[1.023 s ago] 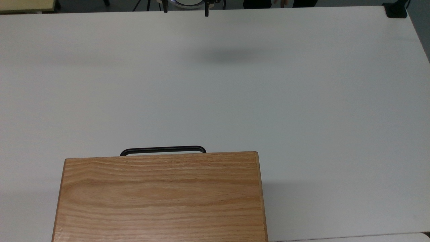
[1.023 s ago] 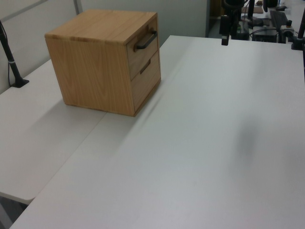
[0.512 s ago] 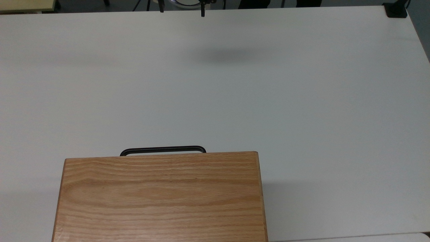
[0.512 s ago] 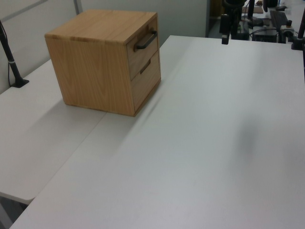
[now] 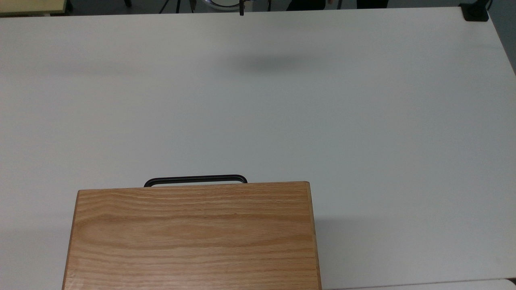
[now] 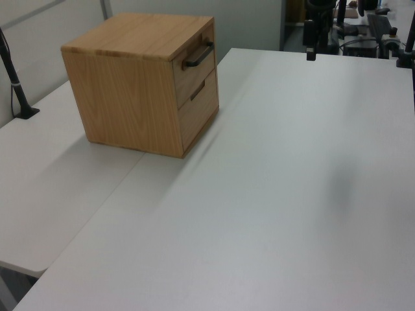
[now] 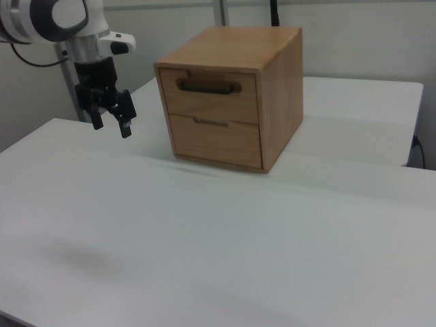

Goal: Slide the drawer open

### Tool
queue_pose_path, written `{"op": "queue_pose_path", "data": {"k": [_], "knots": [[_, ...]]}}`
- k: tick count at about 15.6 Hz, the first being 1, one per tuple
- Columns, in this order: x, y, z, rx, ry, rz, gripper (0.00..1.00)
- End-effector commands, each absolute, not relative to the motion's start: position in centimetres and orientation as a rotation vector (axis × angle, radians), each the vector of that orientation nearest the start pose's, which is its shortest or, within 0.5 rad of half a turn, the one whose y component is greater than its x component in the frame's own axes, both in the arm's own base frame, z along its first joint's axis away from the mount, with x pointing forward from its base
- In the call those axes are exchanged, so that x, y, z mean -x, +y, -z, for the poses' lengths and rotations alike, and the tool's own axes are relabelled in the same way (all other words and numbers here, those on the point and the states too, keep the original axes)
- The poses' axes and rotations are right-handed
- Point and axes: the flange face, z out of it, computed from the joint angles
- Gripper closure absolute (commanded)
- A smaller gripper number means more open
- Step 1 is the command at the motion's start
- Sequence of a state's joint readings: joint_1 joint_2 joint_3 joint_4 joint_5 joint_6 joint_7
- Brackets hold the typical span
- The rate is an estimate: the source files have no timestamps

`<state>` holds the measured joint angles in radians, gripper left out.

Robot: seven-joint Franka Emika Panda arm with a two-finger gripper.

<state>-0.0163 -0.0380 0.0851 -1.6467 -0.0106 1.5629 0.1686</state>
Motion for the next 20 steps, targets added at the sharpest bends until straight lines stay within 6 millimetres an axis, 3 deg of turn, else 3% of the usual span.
{"op": "queue_pose_path", "data": {"k": [1,3,5,8,10,13,16,20], "knots": [[-54.4,1.9,-61.5,3.139,0.246,-0.094,0.0],[-54.8,1.1,-61.2,3.126,0.363,-0.096,0.0],[-55.6,0.2,-62.7,3.081,0.621,-0.032,0.0],[-57.9,0.1,-63.2,2.956,0.988,0.068,0.0],[-58.5,0.1,-63.9,2.816,1.253,0.153,0.0],[-59.1,0.2,-64.2,2.644,1.499,0.211,0.0],[-60.4,-0.9,-64.3,2.329,1.782,0.257,0.0],[-63.2,-0.4,-62.2,2.125,1.901,0.29,0.0]]}}
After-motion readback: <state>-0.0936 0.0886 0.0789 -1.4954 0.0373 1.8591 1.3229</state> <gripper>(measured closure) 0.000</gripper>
